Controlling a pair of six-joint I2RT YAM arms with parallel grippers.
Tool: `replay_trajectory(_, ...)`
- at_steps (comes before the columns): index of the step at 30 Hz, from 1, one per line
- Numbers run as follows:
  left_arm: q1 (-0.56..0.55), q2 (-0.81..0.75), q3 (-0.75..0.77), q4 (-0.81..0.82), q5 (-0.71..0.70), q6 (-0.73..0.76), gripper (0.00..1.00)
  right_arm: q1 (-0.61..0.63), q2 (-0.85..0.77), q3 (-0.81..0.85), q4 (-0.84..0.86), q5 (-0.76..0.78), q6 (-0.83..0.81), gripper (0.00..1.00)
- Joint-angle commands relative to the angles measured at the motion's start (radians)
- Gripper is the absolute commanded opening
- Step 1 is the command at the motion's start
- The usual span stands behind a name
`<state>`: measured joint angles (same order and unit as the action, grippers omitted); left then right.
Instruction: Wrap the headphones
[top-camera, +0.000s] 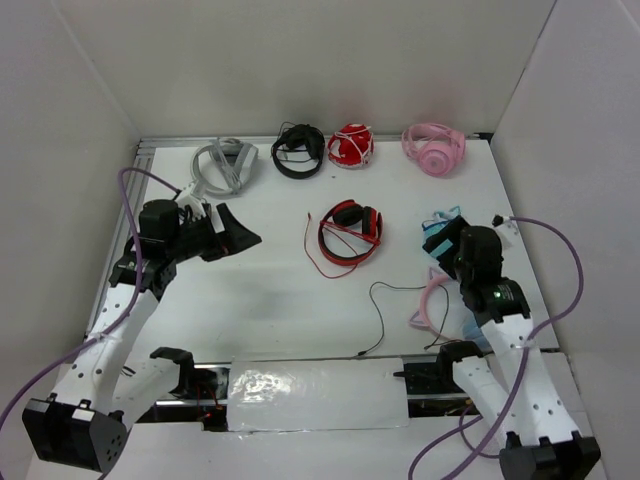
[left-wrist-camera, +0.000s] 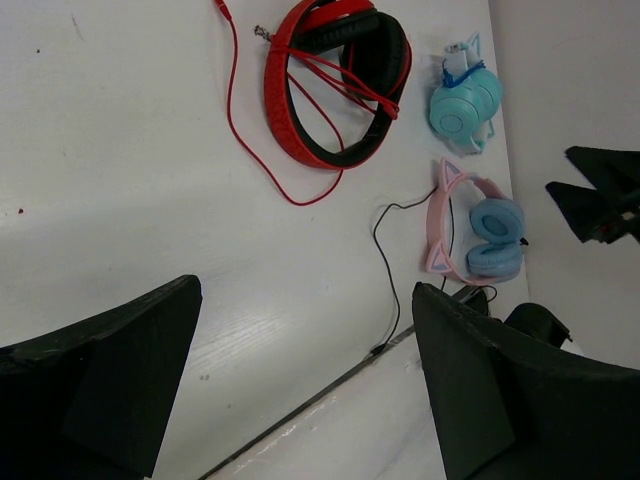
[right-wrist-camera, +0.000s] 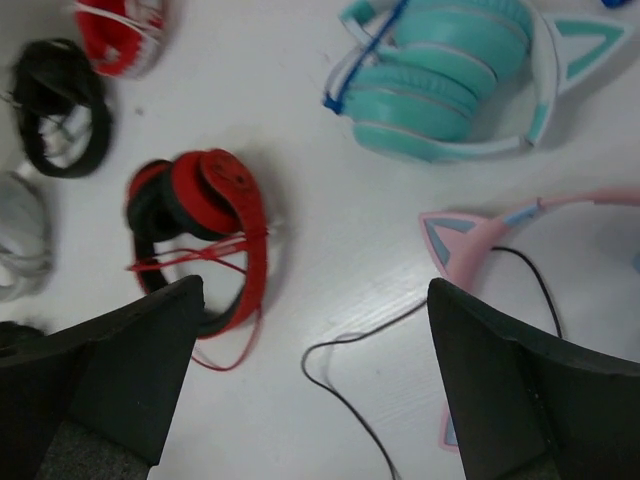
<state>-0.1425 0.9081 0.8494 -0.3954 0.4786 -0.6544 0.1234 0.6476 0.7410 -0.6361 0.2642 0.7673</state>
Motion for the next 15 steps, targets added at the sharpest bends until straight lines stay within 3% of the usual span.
replay_trajectory(1, -0.011, 0.000, 0.030, 0.033, 0.020, 0.024, 0.99, -0.004, 0.052, -0.052, -0.066, 0.021, 0.046, 1.00)
replay_trajectory(8, -0.031, 0.005, 0.017, 0.027, -0.005, 0.016, 0.99, -0.004, 0.141, -0.173, -0.019, -0.017, 0.089, 1.00)
replay_trajectory(15, -0.058, 0.020, 0.027, -0.002, -0.029, 0.009, 0.99, -0.005, 0.371, -0.181, 0.047, -0.010, 0.128, 0.98)
